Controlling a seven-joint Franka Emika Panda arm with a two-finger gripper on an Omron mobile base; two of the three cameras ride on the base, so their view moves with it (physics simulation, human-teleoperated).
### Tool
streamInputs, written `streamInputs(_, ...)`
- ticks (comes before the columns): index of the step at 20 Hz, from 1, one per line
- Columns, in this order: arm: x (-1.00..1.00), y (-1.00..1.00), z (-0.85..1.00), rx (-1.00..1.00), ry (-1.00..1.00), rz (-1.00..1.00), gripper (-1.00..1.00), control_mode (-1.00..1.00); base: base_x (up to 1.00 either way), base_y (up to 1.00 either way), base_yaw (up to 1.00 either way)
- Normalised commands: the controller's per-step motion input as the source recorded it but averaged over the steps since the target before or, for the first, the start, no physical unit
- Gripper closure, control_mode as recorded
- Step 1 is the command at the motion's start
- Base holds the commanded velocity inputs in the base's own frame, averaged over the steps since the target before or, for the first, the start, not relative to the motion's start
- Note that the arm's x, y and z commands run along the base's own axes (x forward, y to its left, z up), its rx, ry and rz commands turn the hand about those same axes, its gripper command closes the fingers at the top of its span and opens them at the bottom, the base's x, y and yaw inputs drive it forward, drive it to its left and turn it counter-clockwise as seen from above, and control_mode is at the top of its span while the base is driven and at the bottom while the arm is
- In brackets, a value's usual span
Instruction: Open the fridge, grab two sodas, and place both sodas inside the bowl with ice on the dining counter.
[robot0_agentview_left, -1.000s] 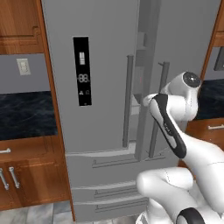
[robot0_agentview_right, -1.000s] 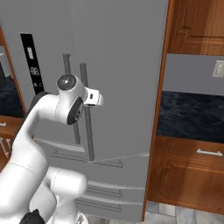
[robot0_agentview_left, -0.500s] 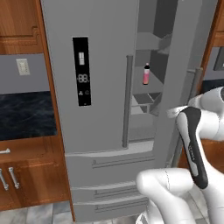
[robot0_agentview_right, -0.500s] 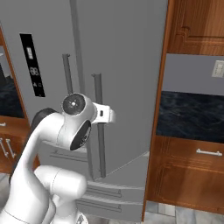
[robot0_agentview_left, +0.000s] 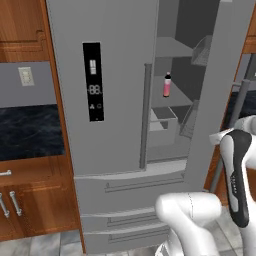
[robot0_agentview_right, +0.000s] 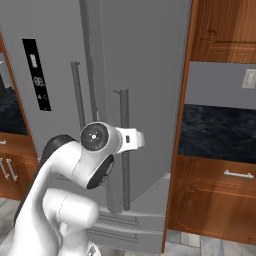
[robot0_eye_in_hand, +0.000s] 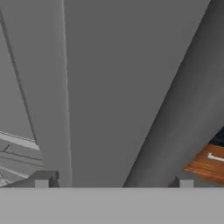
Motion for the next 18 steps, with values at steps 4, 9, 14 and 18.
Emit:
streamInputs(4, -0.87, 0.34, 0.66, -0.18, 0.00, 0.00, -1.00, -1.00, 0.00, 0.00, 0.00)
streamInputs(9, -0.68, 0.47, 0.70, -0.22, 0.00, 0.00, -1.00, -1.00, 0.00, 0.00, 0.00)
streamInputs(14, -0.31, 0.84, 0.48, -0.27, 0.08, 0.01, -1.00, -1.00, 0.00, 0.00, 0.00)
streamInputs(18, 0.27, 1.00, 0.22, -0.31, 0.16, 0.02, -1.00, -1.00, 0.00, 0.00, 0.00)
